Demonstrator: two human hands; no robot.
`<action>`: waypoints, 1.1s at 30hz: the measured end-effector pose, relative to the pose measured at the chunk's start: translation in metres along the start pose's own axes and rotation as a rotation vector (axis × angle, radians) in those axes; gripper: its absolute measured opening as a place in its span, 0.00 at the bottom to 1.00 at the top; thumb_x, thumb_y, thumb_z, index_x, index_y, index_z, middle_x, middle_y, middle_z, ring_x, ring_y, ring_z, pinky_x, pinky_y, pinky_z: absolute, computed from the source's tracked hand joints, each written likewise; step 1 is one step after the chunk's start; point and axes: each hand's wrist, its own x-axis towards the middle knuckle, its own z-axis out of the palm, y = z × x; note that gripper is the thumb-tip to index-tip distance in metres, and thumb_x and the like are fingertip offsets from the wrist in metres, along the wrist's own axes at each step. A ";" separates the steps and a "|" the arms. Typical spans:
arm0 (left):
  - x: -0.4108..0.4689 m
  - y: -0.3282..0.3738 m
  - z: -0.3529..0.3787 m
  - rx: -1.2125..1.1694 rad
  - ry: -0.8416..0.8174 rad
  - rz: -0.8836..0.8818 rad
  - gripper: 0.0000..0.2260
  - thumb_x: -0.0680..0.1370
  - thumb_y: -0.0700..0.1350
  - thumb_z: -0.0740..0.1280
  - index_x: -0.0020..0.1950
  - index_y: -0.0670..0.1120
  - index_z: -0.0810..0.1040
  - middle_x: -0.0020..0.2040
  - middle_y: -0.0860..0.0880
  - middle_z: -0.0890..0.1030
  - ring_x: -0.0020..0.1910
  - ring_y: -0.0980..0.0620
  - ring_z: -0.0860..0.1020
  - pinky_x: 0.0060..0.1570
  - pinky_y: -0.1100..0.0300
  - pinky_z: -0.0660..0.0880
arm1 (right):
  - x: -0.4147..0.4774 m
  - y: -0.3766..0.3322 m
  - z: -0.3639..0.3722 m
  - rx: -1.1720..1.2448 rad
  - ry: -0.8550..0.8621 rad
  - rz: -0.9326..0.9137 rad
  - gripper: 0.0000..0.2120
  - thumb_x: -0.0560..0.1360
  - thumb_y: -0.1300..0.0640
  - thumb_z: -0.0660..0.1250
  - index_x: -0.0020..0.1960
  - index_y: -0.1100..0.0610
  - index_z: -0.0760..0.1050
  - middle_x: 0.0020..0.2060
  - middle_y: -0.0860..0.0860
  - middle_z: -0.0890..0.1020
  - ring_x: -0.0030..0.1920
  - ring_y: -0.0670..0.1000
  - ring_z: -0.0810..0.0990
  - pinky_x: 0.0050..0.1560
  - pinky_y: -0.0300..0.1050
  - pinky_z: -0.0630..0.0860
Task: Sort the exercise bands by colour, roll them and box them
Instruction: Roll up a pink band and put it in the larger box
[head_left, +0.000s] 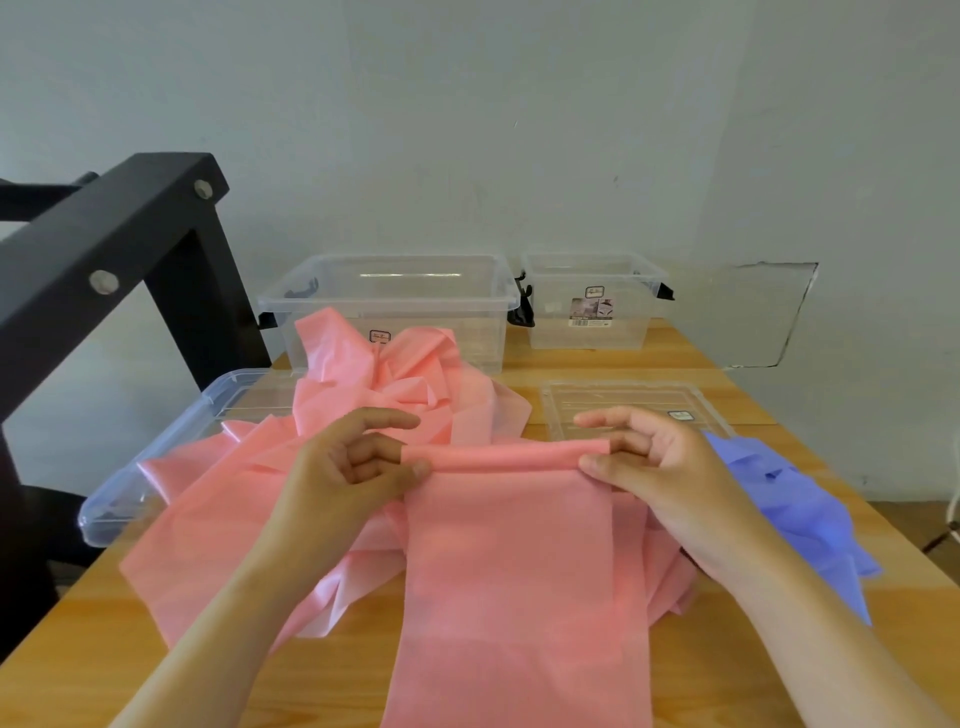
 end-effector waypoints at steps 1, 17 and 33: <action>0.000 0.000 0.001 0.007 -0.003 -0.006 0.13 0.70 0.32 0.73 0.50 0.46 0.82 0.36 0.44 0.79 0.36 0.52 0.77 0.37 0.66 0.76 | 0.000 0.001 0.000 -0.030 0.010 -0.006 0.11 0.73 0.65 0.70 0.51 0.51 0.81 0.41 0.50 0.85 0.42 0.47 0.83 0.48 0.38 0.76; -0.001 -0.002 0.003 -0.004 -0.041 -0.011 0.04 0.77 0.39 0.67 0.45 0.39 0.74 0.30 0.45 0.76 0.31 0.52 0.71 0.31 0.67 0.69 | 0.000 0.001 0.003 -0.029 -0.052 0.004 0.06 0.78 0.58 0.66 0.46 0.54 0.82 0.35 0.51 0.84 0.38 0.47 0.82 0.43 0.38 0.77; -0.004 0.005 0.004 -0.032 -0.066 -0.017 0.12 0.72 0.30 0.71 0.50 0.44 0.80 0.35 0.50 0.82 0.35 0.58 0.80 0.38 0.70 0.75 | -0.001 0.001 0.002 -0.037 0.010 -0.043 0.15 0.71 0.68 0.72 0.49 0.50 0.82 0.44 0.48 0.85 0.45 0.47 0.83 0.49 0.38 0.77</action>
